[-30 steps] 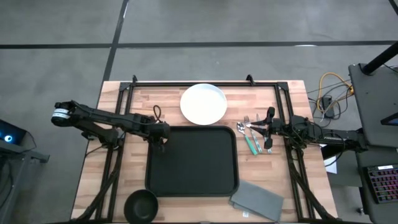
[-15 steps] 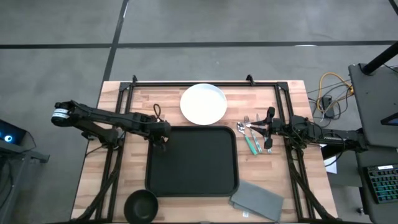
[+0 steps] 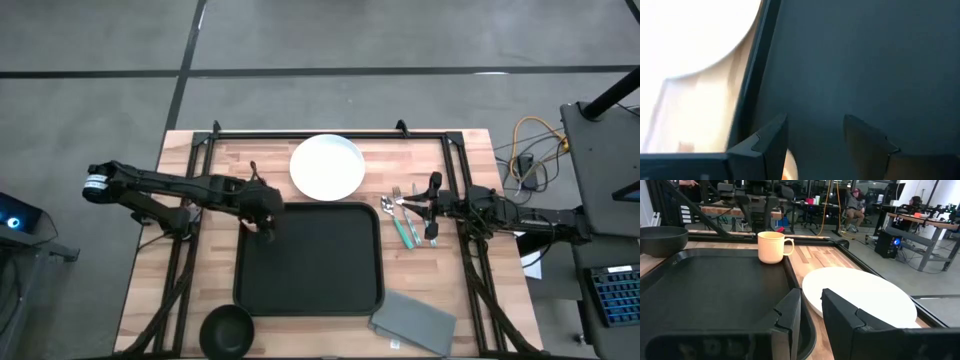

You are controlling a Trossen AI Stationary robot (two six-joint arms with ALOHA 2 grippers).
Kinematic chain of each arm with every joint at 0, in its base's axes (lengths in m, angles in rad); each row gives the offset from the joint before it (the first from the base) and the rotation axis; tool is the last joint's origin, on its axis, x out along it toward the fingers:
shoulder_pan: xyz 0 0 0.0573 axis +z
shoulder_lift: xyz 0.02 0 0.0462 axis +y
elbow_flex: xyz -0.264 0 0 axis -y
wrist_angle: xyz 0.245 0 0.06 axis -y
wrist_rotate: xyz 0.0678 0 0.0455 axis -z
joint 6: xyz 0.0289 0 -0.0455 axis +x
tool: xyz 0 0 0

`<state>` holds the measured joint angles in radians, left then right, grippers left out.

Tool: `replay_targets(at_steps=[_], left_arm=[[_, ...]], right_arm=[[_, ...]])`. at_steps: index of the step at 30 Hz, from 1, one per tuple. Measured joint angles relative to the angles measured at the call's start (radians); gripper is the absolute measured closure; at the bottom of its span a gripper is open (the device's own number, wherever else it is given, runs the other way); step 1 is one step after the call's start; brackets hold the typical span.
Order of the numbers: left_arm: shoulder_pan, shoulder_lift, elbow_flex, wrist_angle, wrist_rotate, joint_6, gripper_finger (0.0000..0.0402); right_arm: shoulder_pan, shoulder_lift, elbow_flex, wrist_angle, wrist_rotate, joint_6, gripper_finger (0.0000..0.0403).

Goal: Set up tray
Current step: Put the white plate to the bottom of the orange mug on the black tray

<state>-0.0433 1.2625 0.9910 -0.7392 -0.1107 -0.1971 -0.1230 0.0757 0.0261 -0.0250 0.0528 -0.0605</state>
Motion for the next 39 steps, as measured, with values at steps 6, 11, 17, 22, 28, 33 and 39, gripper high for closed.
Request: replay_targets(at_steps=[6,11,17,22,28,33,39], left_arm=[[0.000,0.027,-0.010,0.173,-0.006,0.292,0.0233],[0.000,0.084,-0.010,0.181,-0.148,0.489,0.0233],[0.024,0.194,-0.007,0.181,-0.303,0.544,0.0233],[0.080,0.263,0.005,0.203,-0.337,0.544,0.0233],[0.141,0.311,0.006,0.268,-0.338,0.609,0.0233],[0.170,0.343,0.006,0.324,-0.337,0.637,0.0233],[0.179,0.397,0.006,0.384,-0.334,0.694,0.0233]], right_arm=[[0.000,-0.001,0.000,0.000,0.000,0.000,0.0335],[0.000,0.000,0.000,0.000,0.000,0.000,0.0335],[0.000,0.000,0.000,0.000,0.000,0.000,0.0335],[0.000,0.000,0.000,0.000,0.000,0.000,0.0335],[0.000,0.000,0.000,0.000,0.000,0.000,0.0335],[0.000,0.000,0.000,0.000,0.000,0.000,0.0335],[0.000,0.000,0.000,0.000,0.000,0.000,0.0335]])
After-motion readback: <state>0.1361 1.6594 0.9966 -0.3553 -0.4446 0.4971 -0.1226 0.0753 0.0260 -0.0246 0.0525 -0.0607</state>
